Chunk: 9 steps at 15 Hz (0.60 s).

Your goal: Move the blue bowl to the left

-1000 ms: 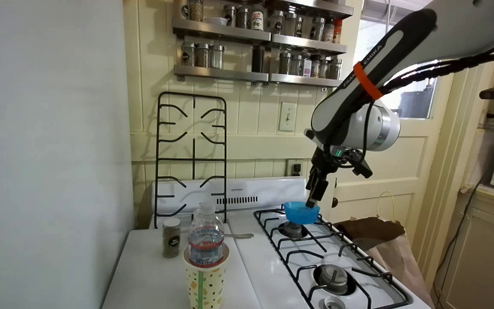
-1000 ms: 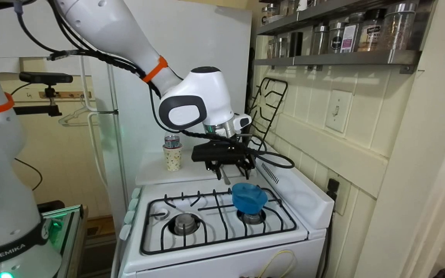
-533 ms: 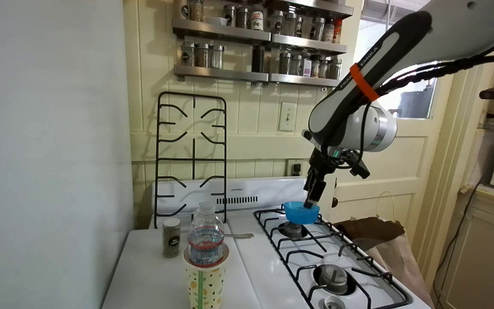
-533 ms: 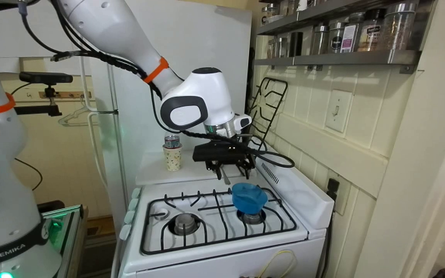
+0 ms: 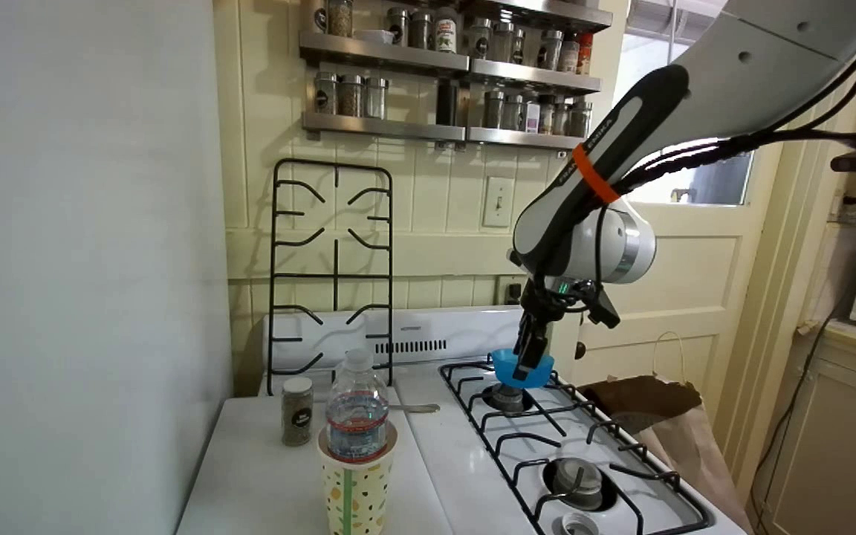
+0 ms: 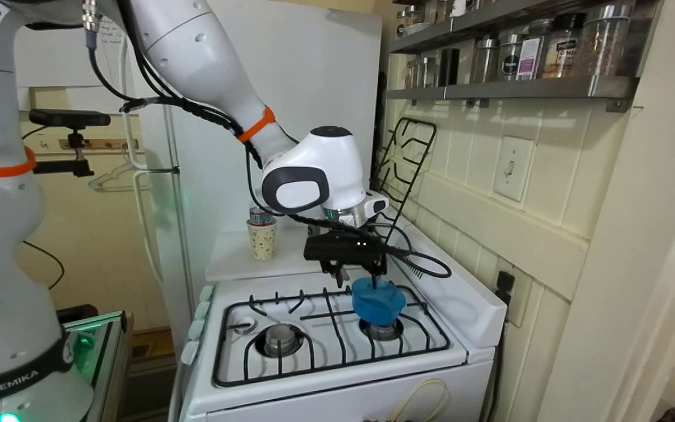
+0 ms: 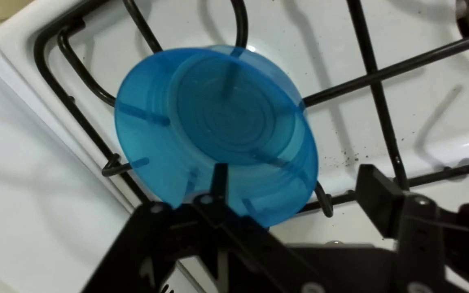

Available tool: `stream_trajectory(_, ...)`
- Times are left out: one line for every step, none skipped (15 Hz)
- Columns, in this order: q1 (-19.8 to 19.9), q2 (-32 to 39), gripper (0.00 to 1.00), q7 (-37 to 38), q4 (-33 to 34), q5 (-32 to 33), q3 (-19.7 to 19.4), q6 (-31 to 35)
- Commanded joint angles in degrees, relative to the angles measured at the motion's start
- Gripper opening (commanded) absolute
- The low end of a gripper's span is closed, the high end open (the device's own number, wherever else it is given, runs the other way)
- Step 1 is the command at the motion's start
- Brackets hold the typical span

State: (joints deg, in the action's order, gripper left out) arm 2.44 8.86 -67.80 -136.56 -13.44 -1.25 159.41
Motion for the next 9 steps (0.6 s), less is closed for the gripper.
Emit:
stream_trajectory(2.56,2.33,0.49,0.29,1.87,-0.42,2.52,-0.48)
stream_trajectory(2.9,2.46,0.42,0.72,2.06,-0.13,2.83,-0.73)
stream_trajectory(3.02,2.16,0.35,1.66,1.93,0.48,2.96,-1.1)
stream_trajectory(3.06,1.76,0.26,2.29,1.71,0.99,3.07,-1.37)
stream_trajectory(3.02,1.45,0.19,3.05,1.56,1.45,3.09,-1.61)
stream_trajectory(2.84,1.14,0.11,4.04,1.4,2.05,3.03,-1.86)
stream_trajectory(2.68,0.76,0.04,4.75,1.13,2.44,3.09,-2.05)
stream_trajectory(2.61,0.37,0.01,5.32,0.92,2.5,3.34,-2.38)
stream_trajectory(2.45,-0.05,0.0,6.07,0.62,2.79,3.5,-2.56)
